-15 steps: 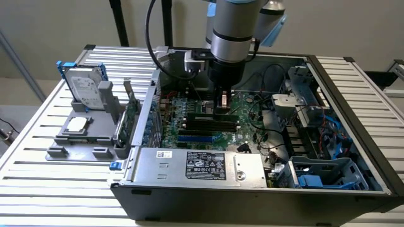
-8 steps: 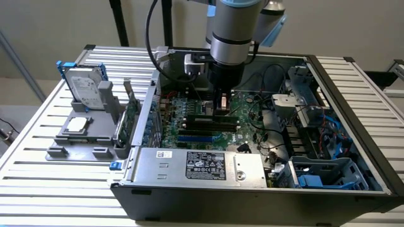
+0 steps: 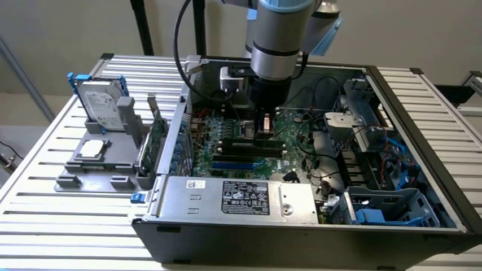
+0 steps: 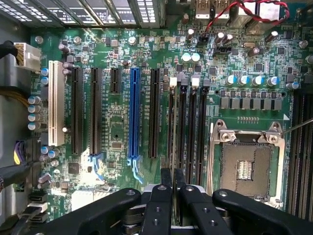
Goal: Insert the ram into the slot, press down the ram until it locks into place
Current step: 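Insert the ram into the slot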
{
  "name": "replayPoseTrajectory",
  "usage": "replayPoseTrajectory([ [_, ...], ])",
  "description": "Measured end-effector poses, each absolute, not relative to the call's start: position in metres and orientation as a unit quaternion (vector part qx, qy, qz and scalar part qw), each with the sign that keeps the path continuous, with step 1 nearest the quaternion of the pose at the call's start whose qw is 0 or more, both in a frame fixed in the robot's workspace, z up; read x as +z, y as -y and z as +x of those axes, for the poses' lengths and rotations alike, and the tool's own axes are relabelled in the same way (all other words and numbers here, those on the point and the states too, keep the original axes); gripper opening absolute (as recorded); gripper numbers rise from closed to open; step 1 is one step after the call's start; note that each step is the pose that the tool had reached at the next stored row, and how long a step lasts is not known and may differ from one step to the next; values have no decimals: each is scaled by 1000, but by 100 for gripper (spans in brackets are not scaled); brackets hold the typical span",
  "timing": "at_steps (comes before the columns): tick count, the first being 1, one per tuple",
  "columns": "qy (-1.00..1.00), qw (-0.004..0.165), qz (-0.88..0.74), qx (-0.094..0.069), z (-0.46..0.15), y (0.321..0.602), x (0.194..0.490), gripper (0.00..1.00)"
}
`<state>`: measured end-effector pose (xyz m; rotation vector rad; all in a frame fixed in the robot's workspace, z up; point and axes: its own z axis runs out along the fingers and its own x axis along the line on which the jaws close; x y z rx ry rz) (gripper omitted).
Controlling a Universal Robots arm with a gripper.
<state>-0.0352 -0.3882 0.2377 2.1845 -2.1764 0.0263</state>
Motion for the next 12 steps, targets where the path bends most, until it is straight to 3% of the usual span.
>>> replayPoseTrajectory([
  [12,706,28,708,8,-35,388,234,13],
])
